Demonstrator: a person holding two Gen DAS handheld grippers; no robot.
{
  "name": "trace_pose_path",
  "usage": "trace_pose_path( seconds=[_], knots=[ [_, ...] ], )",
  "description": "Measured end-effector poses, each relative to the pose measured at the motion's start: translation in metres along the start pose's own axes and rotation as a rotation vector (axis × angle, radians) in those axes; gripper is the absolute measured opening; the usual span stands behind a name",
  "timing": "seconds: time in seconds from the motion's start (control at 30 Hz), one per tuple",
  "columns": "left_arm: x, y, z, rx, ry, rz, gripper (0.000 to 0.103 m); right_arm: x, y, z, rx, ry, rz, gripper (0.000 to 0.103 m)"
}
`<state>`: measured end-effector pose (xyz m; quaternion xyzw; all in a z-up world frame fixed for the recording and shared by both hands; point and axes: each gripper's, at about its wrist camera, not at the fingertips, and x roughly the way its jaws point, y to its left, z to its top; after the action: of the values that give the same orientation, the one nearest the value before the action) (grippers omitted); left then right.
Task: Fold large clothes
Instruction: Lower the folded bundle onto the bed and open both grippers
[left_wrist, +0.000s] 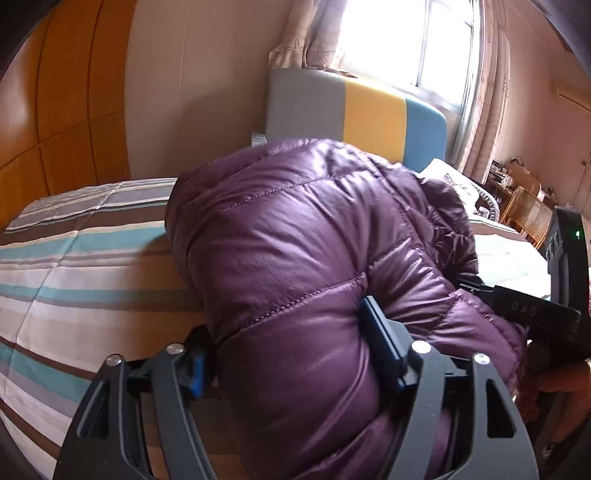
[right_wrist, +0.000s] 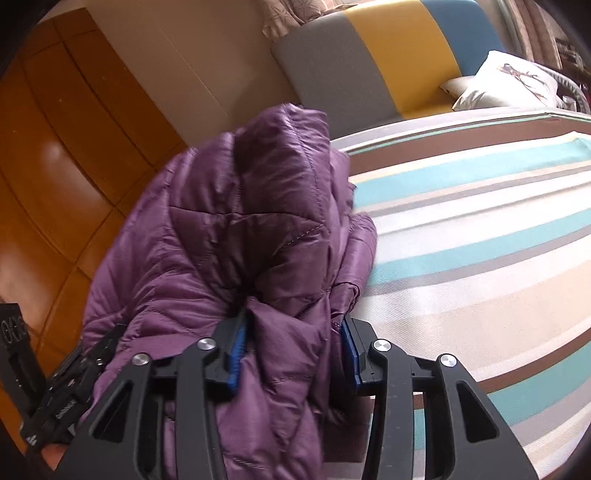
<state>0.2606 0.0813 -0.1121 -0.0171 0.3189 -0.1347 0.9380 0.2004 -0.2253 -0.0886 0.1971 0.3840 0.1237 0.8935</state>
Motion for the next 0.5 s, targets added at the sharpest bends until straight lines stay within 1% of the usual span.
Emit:
trace_pose_path(
  seconds=[0.1, 0.13, 0.17, 0.2, 0.23, 0.3, 0.43, 0.5],
  knots=[
    [-0.001, -0.005, -0.006, 0.001, -0.010, 0.019, 0.073, 0.001, 0.003, 0.002, -0.045, 0.005, -0.026, 0.041],
    [-0.002, -0.004, -0.006, -0.007, -0.008, 0.025, 0.074, 0.000, 0.002, 0.002, -0.047, 0.007, -0.030, 0.041],
    [-0.004, -0.006, -0.005, -0.007, -0.006, 0.034, 0.076, -0.002, 0.003, 0.003, -0.043, 0.010, -0.038, 0.043],
    [-0.007, -0.009, -0.004, -0.002, -0.006, 0.048, 0.076, -0.008, 0.005, 0.004, -0.036, 0.007, -0.043, 0.044],
    [-0.011, -0.013, -0.002, 0.003, -0.006, 0.063, 0.077, -0.011, 0.007, 0.005, -0.030, 0.004, -0.042, 0.046],
    [-0.025, -0.016, -0.001, 0.001, -0.016, 0.084, 0.080, -0.024, 0.010, 0.008, -0.020, -0.015, -0.038, 0.046],
    [-0.064, -0.020, -0.005, -0.026, -0.099, 0.045, 0.081, -0.051, 0.017, 0.000, -0.046, -0.057, -0.027, 0.046],
    [-0.069, -0.026, -0.008, -0.004, -0.094, 0.055, 0.081, -0.058, 0.021, -0.004, -0.078, -0.061, -0.050, 0.046]
  ],
)
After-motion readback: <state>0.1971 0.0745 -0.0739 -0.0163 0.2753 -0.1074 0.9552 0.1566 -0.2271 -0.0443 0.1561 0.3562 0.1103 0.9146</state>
